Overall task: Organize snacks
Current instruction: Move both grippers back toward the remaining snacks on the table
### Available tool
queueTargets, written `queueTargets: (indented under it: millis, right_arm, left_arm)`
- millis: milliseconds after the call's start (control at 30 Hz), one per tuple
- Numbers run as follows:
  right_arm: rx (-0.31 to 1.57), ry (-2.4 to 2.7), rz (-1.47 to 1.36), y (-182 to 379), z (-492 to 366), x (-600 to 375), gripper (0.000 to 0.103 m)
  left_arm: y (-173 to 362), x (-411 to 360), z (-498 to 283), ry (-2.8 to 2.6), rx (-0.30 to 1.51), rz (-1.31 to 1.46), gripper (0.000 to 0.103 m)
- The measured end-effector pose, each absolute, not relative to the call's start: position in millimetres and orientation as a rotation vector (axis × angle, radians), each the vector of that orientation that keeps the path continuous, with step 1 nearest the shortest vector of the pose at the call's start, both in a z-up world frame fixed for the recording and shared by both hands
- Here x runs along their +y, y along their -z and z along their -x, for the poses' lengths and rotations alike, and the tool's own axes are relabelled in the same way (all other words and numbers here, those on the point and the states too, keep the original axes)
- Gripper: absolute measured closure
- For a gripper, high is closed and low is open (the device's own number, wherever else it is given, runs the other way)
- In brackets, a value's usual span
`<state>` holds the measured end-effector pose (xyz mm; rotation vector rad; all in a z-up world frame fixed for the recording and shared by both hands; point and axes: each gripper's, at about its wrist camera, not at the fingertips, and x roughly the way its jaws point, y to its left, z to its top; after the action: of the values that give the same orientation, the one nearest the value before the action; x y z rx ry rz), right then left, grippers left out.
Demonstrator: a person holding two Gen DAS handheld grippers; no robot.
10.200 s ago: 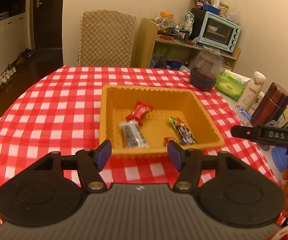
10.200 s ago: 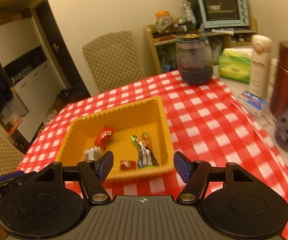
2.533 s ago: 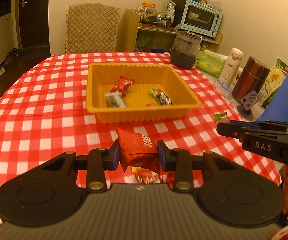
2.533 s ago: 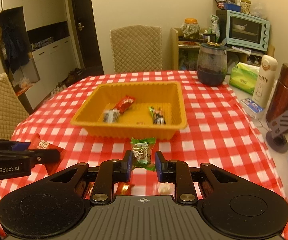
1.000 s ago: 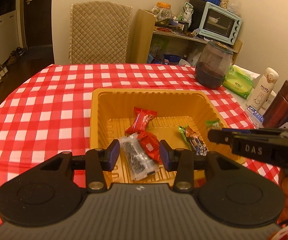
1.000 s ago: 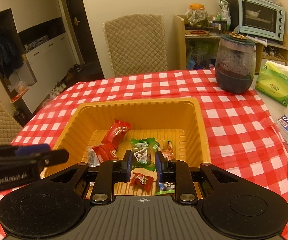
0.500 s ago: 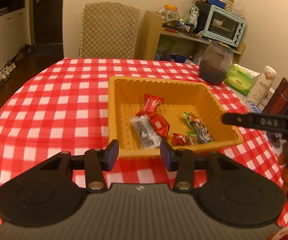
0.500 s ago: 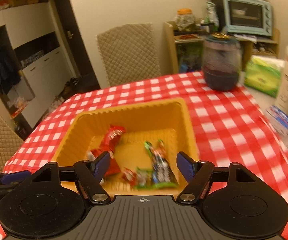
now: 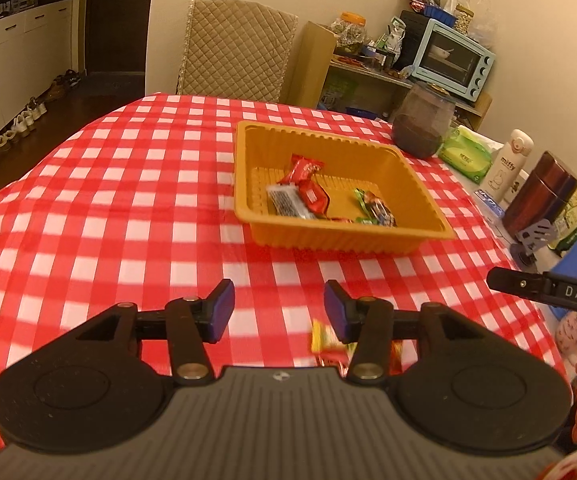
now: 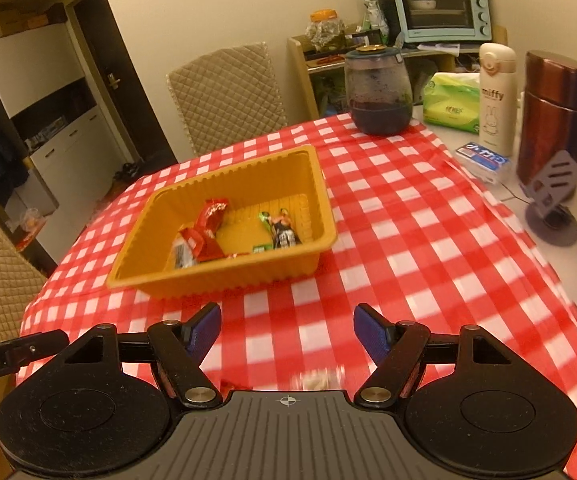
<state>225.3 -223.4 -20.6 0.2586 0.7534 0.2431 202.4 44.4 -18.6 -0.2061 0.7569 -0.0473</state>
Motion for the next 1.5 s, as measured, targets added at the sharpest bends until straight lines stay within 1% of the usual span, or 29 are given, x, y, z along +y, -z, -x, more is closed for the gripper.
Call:
queueTargets:
  millis: [333, 600, 900, 1500]
  right_arm:
    - [0.753, -0.225, -0.255, 16.6, -167.4, -229.7, 0.030]
    - [0.782, -0.203, -0.249, 28.4, -145.1, -236.6, 0.030]
    - [0.788, -0.196, -0.239, 38.5, -150.3, -237.2, 0.030]
    - [0.829, -0.164, -0.235, 77.9, -179.9, -234.9, 0.030]
  left_arm:
    - [21.1, 33.5, -155.0, 0.057, 0.775, 0.198, 0.052]
    - [29.9, 23.0, -140.0, 0.075, 0.797, 0.189, 0.047]
    - [41.2, 14.1, -145.0, 0.088, 0.818, 0.181, 0.044]
    - [93.0, -9.6, -179.7, 0.115, 0.861, 0.172, 0.043]
